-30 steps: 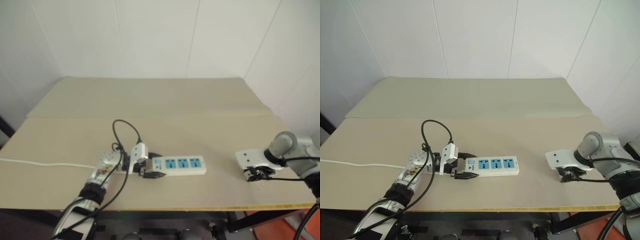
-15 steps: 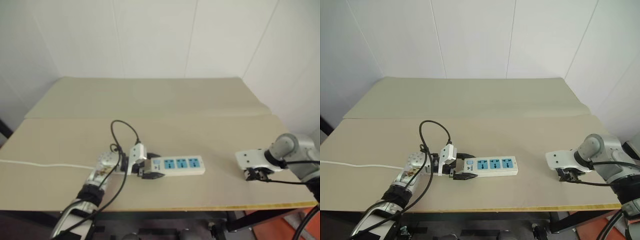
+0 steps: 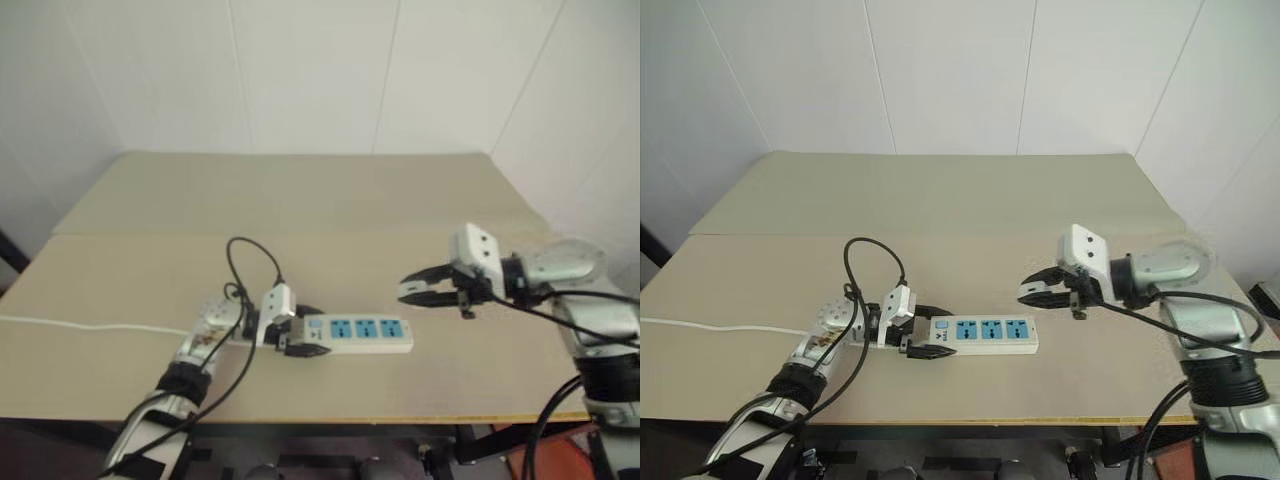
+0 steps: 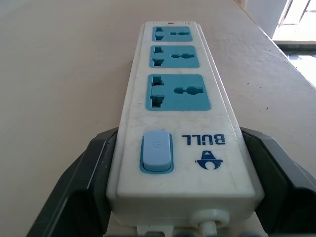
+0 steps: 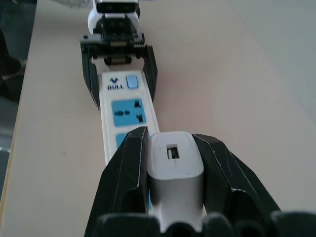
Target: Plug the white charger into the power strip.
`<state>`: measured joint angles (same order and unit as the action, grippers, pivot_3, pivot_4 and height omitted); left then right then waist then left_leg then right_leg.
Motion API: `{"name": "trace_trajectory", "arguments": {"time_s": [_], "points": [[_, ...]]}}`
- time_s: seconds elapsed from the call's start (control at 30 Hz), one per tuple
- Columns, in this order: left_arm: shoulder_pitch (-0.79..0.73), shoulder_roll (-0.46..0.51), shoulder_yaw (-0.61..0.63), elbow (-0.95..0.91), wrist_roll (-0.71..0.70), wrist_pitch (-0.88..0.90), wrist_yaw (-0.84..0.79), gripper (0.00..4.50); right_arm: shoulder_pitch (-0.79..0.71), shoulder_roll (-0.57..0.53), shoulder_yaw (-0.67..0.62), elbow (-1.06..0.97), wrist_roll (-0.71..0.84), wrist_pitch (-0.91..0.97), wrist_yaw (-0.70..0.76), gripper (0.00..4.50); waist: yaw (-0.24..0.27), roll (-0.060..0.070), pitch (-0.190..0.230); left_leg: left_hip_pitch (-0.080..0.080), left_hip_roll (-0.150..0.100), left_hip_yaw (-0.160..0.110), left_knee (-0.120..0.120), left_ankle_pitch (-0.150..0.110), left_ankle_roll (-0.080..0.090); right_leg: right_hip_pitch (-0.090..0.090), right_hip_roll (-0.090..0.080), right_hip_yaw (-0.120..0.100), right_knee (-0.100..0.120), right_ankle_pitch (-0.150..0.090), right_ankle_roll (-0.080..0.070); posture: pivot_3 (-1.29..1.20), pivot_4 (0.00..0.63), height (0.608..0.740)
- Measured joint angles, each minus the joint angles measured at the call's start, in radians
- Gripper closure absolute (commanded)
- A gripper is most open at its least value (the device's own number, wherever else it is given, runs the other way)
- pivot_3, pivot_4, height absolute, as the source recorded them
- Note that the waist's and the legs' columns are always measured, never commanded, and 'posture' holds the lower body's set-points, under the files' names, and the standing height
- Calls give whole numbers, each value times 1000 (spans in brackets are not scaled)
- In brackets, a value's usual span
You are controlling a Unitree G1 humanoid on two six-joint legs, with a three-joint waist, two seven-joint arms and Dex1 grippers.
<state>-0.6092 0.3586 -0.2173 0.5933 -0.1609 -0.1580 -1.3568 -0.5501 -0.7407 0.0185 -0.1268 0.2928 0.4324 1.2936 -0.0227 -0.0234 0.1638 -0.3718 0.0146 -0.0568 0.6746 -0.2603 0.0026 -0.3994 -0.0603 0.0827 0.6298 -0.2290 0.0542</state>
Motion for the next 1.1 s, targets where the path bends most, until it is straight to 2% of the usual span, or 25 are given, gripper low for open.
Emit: {"name": "trace_trajectory", "arguments": {"time_s": [0.23,0.33,0.53,0.77,1.1], "points": [[-20,-6,-1,33,1,-19,-21,1223,18,222,65,11,-1,-37,-165,3269,0,0,0,-4,0,0,0,0,0,-4,0,0,1,0,0,0,150,740],[-19,-12,-2,33,2,-23,-17,1223,27,282,106,41,-12,-64,-208,3269,2,0,0,-4,0,0,0,0,0,-4,0,0,1,0,0,0,150,740],[-12,-10,4,28,0,-25,-19,1223,9,328,120,170,17,-76,-200,3269,1,0,0,-4,0,0,0,0,0,-4,0,0,1,0,0,0,150,740],[-6,-7,10,27,-2,-28,-21,1223,2,330,118,189,118,-71,-113,3269,-1,1,0,-4,0,0,0,0,0,-4,0,0,1,0,0,0,150,740],[3,0,19,19,-3,-28,-26,1223,-20,389,116,262,117,-113,-133,3269,-16,1,0,-3,0,0,0,0,0,-4,0,0,1,0,0,0,150,740]]}}
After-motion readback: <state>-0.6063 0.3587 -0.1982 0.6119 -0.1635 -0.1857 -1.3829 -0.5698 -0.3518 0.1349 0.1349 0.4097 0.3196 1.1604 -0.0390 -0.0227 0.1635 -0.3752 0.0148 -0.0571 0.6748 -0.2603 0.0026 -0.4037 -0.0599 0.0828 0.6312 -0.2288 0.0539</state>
